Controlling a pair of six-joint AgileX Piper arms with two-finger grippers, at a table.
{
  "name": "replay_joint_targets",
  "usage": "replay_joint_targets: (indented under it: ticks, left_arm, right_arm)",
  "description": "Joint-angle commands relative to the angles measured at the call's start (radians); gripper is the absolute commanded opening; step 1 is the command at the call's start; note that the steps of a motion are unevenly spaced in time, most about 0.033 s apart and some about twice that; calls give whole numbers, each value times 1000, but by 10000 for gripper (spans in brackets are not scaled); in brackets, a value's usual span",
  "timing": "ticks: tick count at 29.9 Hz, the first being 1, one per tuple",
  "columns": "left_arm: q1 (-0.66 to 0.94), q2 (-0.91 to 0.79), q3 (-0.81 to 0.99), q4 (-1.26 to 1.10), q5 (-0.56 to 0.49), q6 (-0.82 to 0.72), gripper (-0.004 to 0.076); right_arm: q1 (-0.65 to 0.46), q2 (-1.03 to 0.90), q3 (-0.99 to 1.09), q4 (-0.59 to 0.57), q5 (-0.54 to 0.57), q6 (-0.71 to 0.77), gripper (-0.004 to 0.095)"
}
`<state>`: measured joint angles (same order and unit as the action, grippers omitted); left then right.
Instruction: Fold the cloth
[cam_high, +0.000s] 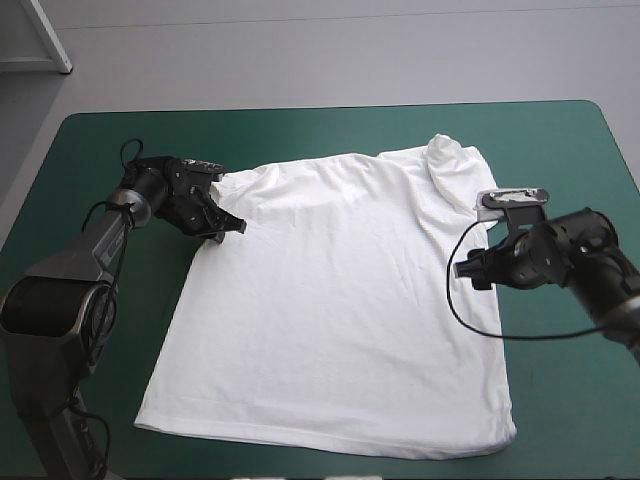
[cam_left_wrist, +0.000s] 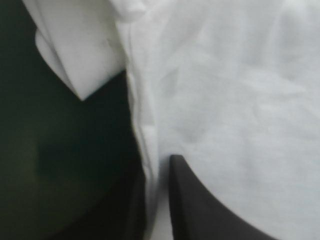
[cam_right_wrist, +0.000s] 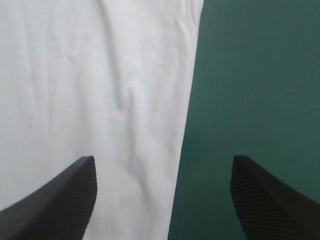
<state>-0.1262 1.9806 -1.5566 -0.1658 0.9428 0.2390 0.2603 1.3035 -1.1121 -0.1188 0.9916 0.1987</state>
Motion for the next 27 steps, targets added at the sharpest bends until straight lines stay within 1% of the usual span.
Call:
replay_joint_targets:
  ticks: [1,5,8,11,17,19,27]
  left_arm:
    - [-4,-43,-25,-14,3,-12,-8]
    - [-4,-43,-25,-19,-5,-12,-8]
    - [-4,-43,-25,-19,-5,-12,-8]
    - [-4,-43,-25,-19,-5,-12,-8]
    - [-4,-43,-25,-26,-13,-12,-8]
    - [-4,-43,-25,-28,-15,-12,-8]
    - [-4,-43,-25,-31,-17,-12,-8]
  right_arm:
    - [-56,79,-97,-17,-61,-28,651]
    - [-118,202,-162,59,-74,-104,642]
    - [-144,277,-195,119,-101,-146,642]
    - [-152,336,-213,129,-125,-146,626]
    - [-152,420,-219,164,-190,-146,514]
    - [-152,443,-219,177,-215,-146,493]
    - [-152,501,-219,206,-249,-150,484]
